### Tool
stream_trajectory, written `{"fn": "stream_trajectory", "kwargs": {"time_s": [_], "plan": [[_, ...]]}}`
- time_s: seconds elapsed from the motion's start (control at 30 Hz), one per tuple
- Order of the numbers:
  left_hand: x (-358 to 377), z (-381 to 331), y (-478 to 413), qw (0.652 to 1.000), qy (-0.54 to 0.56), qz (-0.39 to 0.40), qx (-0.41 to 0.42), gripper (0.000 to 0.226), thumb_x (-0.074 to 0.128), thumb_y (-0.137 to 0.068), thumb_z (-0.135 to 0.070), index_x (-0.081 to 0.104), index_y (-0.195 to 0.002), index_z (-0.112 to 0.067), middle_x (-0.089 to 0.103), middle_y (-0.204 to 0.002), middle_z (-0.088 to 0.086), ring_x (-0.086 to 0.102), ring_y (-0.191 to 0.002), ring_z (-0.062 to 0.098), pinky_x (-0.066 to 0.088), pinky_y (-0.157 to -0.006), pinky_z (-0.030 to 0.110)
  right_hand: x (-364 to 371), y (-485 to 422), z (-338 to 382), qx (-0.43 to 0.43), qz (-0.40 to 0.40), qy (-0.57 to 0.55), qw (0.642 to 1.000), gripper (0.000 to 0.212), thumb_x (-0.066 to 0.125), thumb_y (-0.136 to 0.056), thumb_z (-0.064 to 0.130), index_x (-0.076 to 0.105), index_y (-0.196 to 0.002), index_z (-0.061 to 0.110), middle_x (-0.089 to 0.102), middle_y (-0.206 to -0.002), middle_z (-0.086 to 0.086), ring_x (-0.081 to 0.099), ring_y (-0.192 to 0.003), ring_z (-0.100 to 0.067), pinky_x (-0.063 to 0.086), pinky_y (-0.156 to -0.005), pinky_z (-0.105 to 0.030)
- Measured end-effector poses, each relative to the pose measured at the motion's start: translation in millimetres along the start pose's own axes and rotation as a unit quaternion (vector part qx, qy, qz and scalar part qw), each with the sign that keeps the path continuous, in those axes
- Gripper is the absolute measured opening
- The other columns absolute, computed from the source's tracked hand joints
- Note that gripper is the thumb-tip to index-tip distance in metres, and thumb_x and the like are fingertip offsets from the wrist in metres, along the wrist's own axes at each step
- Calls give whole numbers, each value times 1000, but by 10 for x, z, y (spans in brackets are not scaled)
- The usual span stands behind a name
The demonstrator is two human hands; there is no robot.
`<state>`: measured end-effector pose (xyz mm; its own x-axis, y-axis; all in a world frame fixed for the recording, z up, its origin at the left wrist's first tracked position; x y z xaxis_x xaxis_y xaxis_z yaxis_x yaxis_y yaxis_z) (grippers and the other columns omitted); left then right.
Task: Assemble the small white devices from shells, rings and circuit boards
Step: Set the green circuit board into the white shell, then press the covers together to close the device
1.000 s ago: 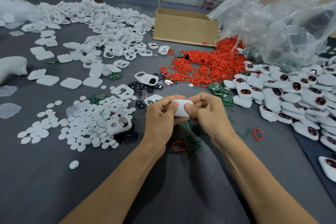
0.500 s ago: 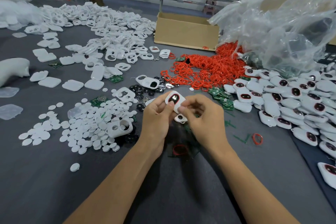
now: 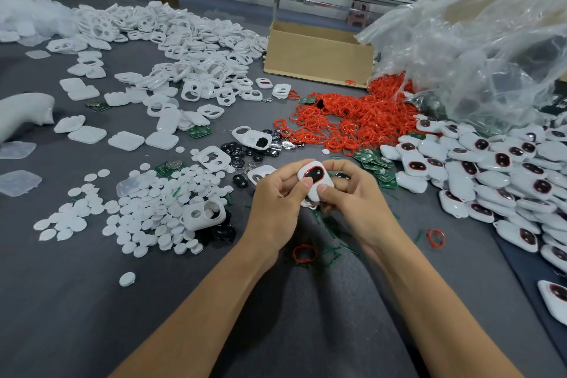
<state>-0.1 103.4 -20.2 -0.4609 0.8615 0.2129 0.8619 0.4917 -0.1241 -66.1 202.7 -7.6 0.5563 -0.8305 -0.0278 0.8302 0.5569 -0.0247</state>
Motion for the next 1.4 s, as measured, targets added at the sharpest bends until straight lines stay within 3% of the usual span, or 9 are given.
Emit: {"fn": "stream_trajectory", "kwargs": {"time_s": [0.17,0.3,0.53,0.67,0.83,1.0,1.17,1.27,1.4], "plan": [[5,-9,2,1000,-11,1,11,28,56,-94,1,67,-111,-19,75,-92,-2,66,-78,2,50,-76,13,-21,-6,-6,-2,-2,-4,1000,29,54,-86,-14,60,-101,10,67,-64,-8,56,-54,-16,44,-50,-21],[-17,11,-5,1000,-14,-7,7,31,55,-94,1,68,-110,-22,76,-89,-8,67,-78,1,51,-76,14,18,2,-28,8,37,-15,999,29,53,-89,-10,60,-106,12,67,-79,-18,59,-70,-24,51,-63,-24],[-6,10,5,1000,-23,1,16,31,55,-94,2,68,-113,-19,76,-94,-2,68,-79,4,52,-77,16,-10,-16,-19,-15,-2,18,1000,29,54,-86,-14,61,-99,12,69,-65,-10,57,-59,-23,47,-53,-26],[-35,26,-10,1000,-4,-15,8,32,53,-95,3,68,-110,-21,76,-88,-3,67,-75,6,55,-72,18,47,-11,-32,-17,20,5,1000,29,54,-88,-11,60,-102,14,70,-73,-12,65,-66,-21,56,-72,-32],[-47,57,-18,1000,-1,-26,-3,29,54,-96,0,69,-108,-22,76,-85,-3,67,-75,8,57,-74,25,49,-9,-41,-2,19,-18,1000,26,55,-88,-9,61,-103,12,73,-79,-12,68,-70,-20,59,-76,-33],[-78,71,-31,999,1,-41,-11,27,54,-96,-2,69,-106,-22,75,-79,-3,67,-75,13,57,-82,39,74,11,-27,13,30,-44,998,25,56,-89,-8,59,-108,7,74,-86,-15,70,-73,-20,59,-70,-29],[-81,105,-40,998,26,-46,-29,21,55,-96,-6,69,-109,-16,75,-79,4,68,-72,17,59,-71,31,67,27,-5,28,25,-60,997,24,55,-90,-7,59,-109,6,73,-84,-17,70,-71,-23,58,-65,-28],[-102,132,-56,995,55,-65,-51,18,54,-98,-12,69,-107,-13,75,-88,11,69,-78,22,58,-77,35,18,54,3,40,30,-83,995,23,52,-91,-7,60,-109,4,72,-80,-17,70,-66,-24,57,-60,-26],[-79,127,-64,991,102,-55,-69,21,47,-101,-14,65,-110,-8,76,-90,12,73,-82,18,57,-71,22,-152,153,-1,46,18,-56,997,20,49,-94,-5,65,-105,-3,73,-80,-16,70,-65,-19,55,-57,-22]]}}
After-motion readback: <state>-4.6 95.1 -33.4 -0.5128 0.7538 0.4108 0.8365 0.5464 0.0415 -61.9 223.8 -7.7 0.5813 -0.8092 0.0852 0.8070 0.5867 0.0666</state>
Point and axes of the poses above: each hand's wrist, its own y-axis away from the middle knuckle, its own x-axis out of the palm, z = x × y, the point moved 6 cm from there along -y, towards the middle knuckle
